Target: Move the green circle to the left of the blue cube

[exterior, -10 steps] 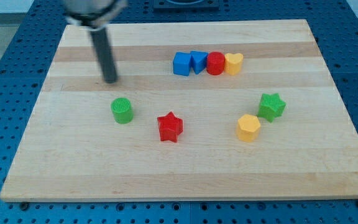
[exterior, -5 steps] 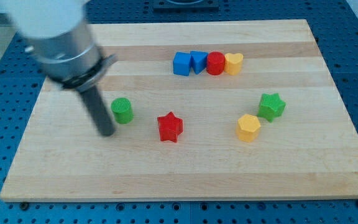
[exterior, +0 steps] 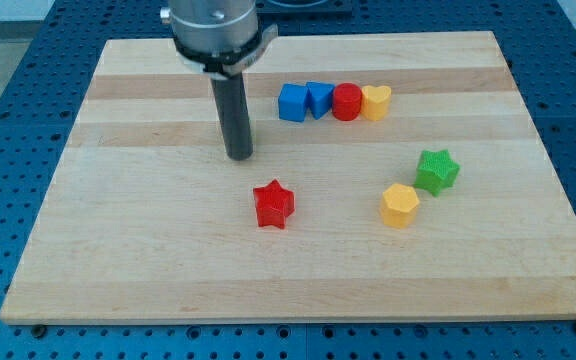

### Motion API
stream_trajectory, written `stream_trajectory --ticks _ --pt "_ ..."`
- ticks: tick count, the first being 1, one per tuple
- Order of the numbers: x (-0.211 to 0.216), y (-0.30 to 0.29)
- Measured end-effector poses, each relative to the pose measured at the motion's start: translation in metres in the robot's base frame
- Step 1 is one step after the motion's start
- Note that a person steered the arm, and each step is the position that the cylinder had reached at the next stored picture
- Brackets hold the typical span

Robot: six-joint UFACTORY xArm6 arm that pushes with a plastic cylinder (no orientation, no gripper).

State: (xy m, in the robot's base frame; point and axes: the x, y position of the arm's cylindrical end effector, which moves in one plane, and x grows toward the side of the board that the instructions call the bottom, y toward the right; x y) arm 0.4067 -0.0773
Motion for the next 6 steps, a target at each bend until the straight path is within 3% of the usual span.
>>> stream_trajectory --ticks 3,4,5,6 --pt "-0.015 -0.009" --pt "-0.016 -0.037" --pt "-0.025 -0.033" --pt "-0.035 0.012"
